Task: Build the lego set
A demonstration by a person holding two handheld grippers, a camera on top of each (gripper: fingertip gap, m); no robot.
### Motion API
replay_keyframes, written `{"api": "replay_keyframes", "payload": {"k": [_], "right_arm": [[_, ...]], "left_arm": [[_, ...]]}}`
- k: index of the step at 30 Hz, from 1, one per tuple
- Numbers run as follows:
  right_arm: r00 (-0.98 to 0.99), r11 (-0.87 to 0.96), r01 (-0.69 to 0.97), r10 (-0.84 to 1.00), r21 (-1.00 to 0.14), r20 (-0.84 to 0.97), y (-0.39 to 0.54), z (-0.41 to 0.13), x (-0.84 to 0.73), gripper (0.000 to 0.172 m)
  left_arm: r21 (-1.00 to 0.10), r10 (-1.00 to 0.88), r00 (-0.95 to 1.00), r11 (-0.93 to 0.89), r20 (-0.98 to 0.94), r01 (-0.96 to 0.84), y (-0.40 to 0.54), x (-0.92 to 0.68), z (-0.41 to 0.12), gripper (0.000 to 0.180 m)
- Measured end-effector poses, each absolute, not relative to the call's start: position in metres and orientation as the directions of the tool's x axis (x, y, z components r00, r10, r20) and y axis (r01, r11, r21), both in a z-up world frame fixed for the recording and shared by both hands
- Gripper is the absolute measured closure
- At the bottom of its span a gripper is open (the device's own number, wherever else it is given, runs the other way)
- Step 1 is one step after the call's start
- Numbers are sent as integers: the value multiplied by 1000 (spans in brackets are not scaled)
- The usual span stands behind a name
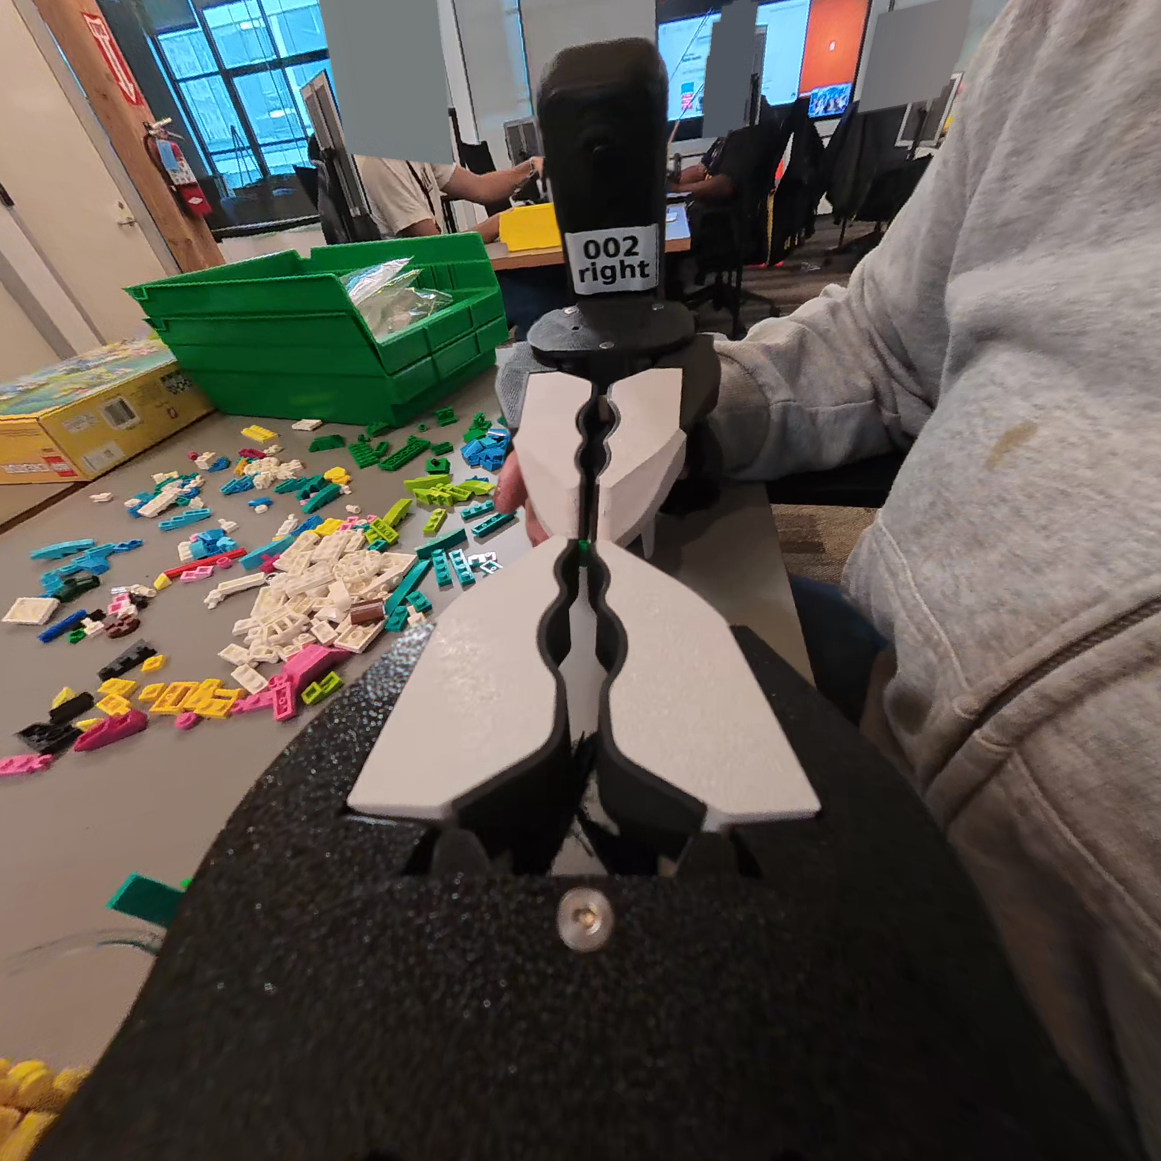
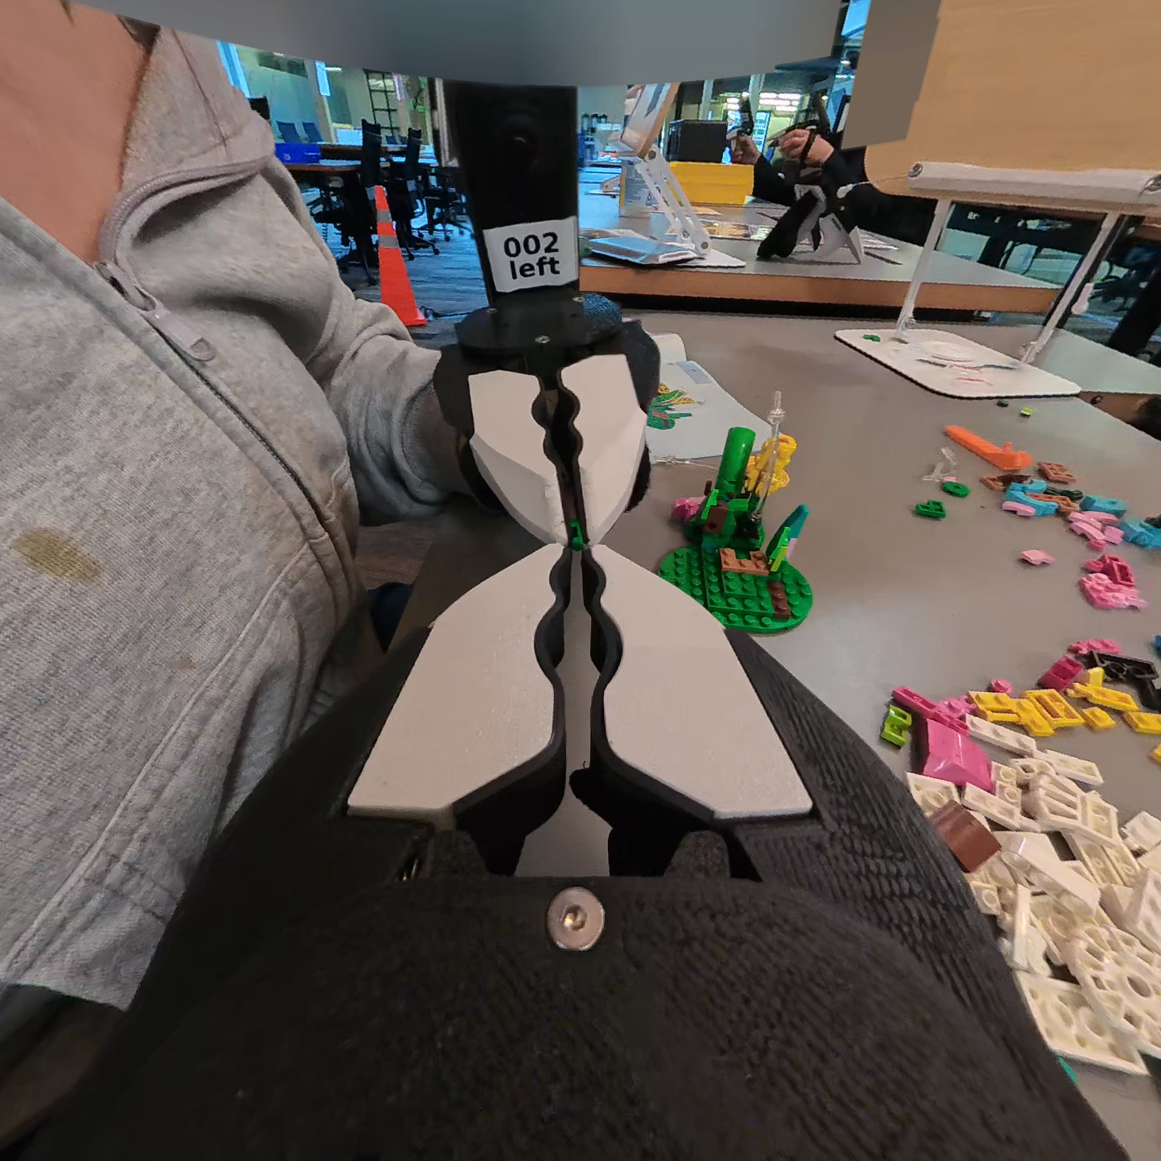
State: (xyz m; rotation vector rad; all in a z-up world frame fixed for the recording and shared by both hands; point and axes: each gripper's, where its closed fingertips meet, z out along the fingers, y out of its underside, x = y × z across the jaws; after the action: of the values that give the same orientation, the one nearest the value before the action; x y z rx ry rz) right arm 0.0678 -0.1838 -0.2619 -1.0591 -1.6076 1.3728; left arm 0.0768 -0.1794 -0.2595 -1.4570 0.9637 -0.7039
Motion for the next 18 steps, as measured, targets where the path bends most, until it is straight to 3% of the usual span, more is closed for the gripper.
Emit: {"api": "replay_keyframes", "payload": {"k": [18], "right_arm": [[-364, 183, 92, 921, -979, 139, -185, -265, 68, 172]], "left_arm": [[-990, -896, 443, -37, -28, -138, -181, 76, -262, 178]]}}
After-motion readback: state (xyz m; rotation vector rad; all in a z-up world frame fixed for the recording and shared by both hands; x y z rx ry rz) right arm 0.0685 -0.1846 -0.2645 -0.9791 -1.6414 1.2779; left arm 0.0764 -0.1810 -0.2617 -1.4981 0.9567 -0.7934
